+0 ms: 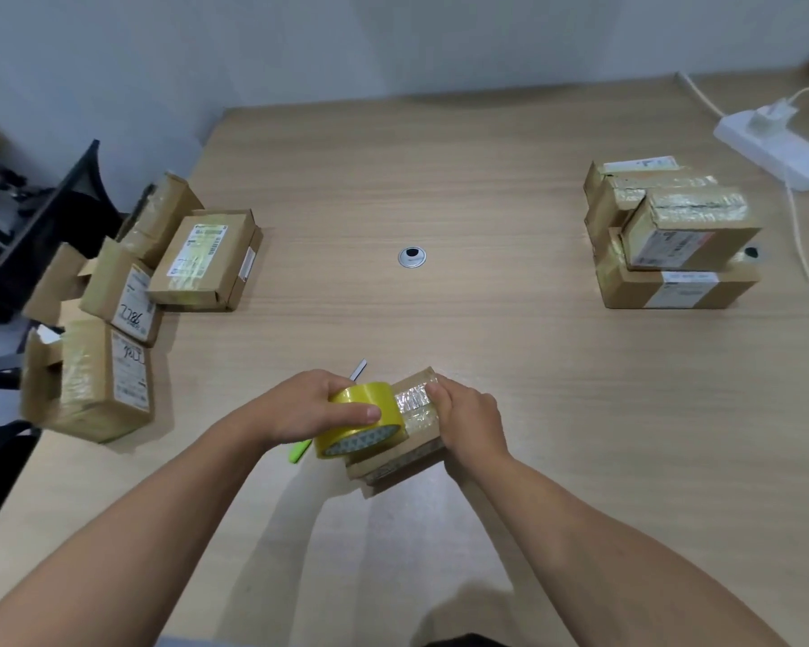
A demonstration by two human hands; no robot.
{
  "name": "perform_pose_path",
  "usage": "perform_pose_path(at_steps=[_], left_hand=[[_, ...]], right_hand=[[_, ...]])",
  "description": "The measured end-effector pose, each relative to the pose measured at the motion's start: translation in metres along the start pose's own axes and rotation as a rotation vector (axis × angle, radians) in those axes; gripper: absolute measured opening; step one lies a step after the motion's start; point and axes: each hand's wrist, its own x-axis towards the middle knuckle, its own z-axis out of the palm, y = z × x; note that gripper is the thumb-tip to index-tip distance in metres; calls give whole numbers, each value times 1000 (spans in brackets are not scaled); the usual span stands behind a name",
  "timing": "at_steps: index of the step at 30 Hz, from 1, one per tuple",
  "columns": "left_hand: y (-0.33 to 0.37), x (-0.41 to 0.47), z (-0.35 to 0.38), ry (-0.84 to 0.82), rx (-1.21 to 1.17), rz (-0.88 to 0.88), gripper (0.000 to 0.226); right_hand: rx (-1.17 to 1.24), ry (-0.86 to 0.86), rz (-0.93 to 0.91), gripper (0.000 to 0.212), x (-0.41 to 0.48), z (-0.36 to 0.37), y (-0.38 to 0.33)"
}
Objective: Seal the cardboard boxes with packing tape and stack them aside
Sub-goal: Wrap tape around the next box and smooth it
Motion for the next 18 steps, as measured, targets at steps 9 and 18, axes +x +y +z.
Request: perform_pose_path(at_steps=[9, 18], left_hand=[[-1, -6, 12, 109, -50, -22, 57], [-11, -23, 19, 88, -295, 55, 28]], right_hand=[[66, -40, 113, 42, 7, 7, -17], [151, -3, 87, 37, 2, 15, -15]])
